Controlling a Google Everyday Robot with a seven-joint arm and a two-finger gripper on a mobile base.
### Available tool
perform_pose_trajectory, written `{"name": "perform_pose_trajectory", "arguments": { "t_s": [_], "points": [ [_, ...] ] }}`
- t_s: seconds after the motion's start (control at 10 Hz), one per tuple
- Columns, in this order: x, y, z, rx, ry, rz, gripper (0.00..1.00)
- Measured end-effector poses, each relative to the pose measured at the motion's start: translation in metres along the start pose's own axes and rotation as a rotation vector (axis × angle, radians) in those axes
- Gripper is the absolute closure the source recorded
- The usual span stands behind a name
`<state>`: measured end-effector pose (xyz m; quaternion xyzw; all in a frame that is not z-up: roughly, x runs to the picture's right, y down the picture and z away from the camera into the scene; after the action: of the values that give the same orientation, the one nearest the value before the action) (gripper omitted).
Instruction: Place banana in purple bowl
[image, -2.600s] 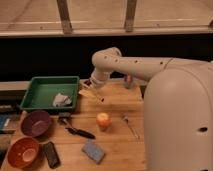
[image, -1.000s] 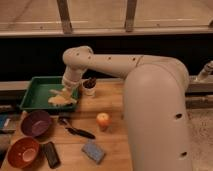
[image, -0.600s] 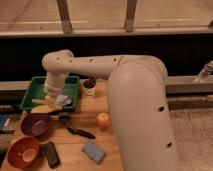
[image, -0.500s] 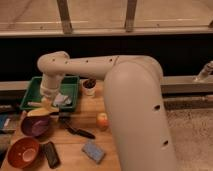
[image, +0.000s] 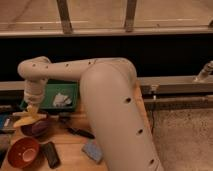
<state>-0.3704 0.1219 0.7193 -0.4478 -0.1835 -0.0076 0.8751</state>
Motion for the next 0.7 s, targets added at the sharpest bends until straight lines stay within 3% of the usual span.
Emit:
{"name": "perform_pose_trajectory", "arguments": {
  "t_s": [0.2,0.3,0.7],
  "points": [
    [0.0031,-0.0071,0.0075,-0.006,0.014,0.007,0.52],
    [0.0057,-0.0086,0.0065,-0.004,0.014,0.012,0.48],
    [0.0053,-0.0089,0.0065,-0.003,0.013,0.013,0.46]
  ]
}}
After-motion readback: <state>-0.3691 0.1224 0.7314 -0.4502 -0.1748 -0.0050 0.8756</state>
